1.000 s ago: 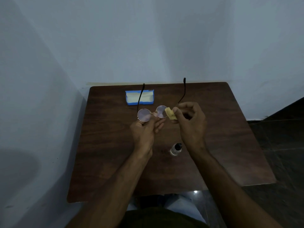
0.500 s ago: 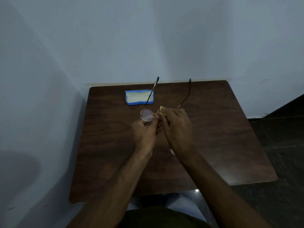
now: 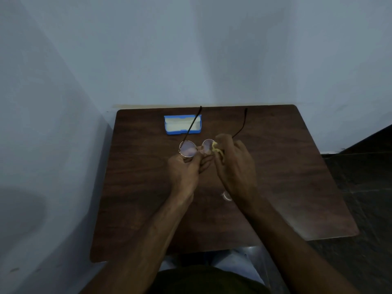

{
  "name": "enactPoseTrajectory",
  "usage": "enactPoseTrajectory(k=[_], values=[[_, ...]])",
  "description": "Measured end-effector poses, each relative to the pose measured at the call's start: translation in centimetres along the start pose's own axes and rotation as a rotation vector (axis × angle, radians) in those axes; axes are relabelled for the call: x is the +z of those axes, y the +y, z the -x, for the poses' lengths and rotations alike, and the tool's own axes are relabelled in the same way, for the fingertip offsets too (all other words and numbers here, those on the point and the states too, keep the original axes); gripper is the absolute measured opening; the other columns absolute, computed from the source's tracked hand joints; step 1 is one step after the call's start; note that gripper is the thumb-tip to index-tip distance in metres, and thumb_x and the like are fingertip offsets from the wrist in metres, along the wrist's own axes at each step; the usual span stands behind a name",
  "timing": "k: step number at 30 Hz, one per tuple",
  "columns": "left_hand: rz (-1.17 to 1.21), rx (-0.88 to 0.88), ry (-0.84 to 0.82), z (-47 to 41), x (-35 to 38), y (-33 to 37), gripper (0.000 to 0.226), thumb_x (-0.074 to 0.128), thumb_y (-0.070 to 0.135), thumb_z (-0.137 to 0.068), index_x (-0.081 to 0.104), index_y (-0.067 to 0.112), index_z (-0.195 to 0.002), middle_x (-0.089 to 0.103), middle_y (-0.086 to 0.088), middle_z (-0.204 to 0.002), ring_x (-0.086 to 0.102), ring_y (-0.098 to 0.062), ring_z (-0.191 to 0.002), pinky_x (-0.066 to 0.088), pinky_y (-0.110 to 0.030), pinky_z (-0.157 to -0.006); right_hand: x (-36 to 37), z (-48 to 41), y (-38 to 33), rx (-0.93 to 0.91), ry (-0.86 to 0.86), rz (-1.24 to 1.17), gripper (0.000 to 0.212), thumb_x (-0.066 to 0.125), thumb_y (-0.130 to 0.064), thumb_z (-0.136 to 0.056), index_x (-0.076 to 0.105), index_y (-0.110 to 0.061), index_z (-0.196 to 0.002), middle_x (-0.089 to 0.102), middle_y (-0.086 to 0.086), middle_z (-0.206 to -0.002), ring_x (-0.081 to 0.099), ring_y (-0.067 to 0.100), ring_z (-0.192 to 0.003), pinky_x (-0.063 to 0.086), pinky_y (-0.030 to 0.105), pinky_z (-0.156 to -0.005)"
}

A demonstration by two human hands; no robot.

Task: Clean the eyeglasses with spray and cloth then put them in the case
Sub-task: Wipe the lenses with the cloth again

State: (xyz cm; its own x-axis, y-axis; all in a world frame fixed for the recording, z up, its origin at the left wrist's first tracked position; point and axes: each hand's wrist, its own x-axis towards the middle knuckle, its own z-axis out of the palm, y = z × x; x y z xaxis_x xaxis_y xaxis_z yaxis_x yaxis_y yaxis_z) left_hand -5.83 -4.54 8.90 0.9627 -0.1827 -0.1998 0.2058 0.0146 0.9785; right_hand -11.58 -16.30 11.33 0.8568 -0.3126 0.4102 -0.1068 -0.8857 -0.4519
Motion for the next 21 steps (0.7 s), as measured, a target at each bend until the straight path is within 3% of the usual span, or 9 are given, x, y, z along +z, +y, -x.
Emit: enactPoseTrajectory(k=[6, 8, 11, 16, 19, 21], values=[[0.097, -0.067, 0.018, -0.7, -0.2, -0.1, 0.010, 0.072, 0.011, -0.099, 0.080, 0.006, -0.097, 0.081, -0.010, -0.089, 0.079, -0.016, -0.081, 0.064, -0.029, -0.070, 0.6, 0.0, -1.2, -0.040, -0.043, -0.066, 0.040, 0.073, -0.016, -0.091, 0.060, -0.014, -0.128, 0.069, 0.005, -0.106, 0.061, 0.019, -0.095, 0.050, 0.032, -0.068], [0.142, -0.090, 0.007, -1.2, -0.4, -0.4, 0.017, 0.076, 0.020, -0.096, 0.081, 0.005, -0.101, 0.081, -0.015, -0.096, 0.080, -0.024, -0.089, 0.066, -0.039, -0.079, 0.4, -0.2, -0.8, -0.034, -0.004, -0.047, 0.040, 0.073, -0.016, -0.089, 0.060, -0.014, -0.126, 0.069, 0.005, -0.101, 0.061, 0.021, -0.090, 0.050, 0.032, -0.064], [0.095, -0.061, -0.020, -1.1, -0.4, -0.3, 0.029, 0.080, 0.042, -0.087, 0.084, 0.016, -0.098, 0.082, -0.011, -0.098, 0.079, -0.031, -0.098, 0.062, -0.052, -0.092, 0.5, -1.3, -0.5, 0.012, 0.080, 0.012, 0.039, 0.069, -0.017, -0.090, 0.059, -0.013, -0.128, 0.068, 0.005, -0.094, 0.061, 0.024, -0.085, 0.047, 0.032, -0.059], [0.172, -0.101, 0.068, -1.4, -0.4, -0.4, 0.009, 0.078, 0.019, -0.095, 0.082, 0.010, -0.095, 0.082, -0.010, -0.089, 0.081, -0.024, -0.084, 0.066, -0.043, -0.081, 1.3, -0.6, -1.6, -0.054, -0.018, -0.032, 0.036, 0.069, -0.018, -0.097, 0.060, -0.016, -0.132, 0.070, 0.001, -0.109, 0.061, 0.020, -0.094, 0.054, 0.041, -0.066], [0.098, -0.032, 0.076, -1.6, -1.0, -0.8, 0.030, 0.084, 0.043, -0.084, 0.084, 0.015, -0.095, 0.082, -0.009, -0.092, 0.080, -0.031, -0.091, 0.063, -0.059, -0.088, 1.3, -1.2, -1.1, -0.015, 0.043, -0.013, 0.038, 0.066, -0.020, -0.095, 0.057, -0.016, -0.132, 0.070, 0.003, -0.103, 0.060, 0.022, -0.090, 0.053, 0.038, -0.063], [0.093, -0.010, 0.107, -1.6, -1.0, -1.0, 0.037, 0.083, 0.051, -0.079, 0.084, 0.017, -0.094, 0.082, -0.008, -0.091, 0.080, -0.032, -0.091, 0.062, -0.060, -0.088, 1.3, -2.1, -1.3, 0.004, 0.059, -0.004, 0.043, 0.065, -0.021, -0.094, 0.056, -0.014, -0.135, 0.071, 0.005, -0.104, 0.062, 0.024, -0.093, 0.052, 0.035, -0.064]])
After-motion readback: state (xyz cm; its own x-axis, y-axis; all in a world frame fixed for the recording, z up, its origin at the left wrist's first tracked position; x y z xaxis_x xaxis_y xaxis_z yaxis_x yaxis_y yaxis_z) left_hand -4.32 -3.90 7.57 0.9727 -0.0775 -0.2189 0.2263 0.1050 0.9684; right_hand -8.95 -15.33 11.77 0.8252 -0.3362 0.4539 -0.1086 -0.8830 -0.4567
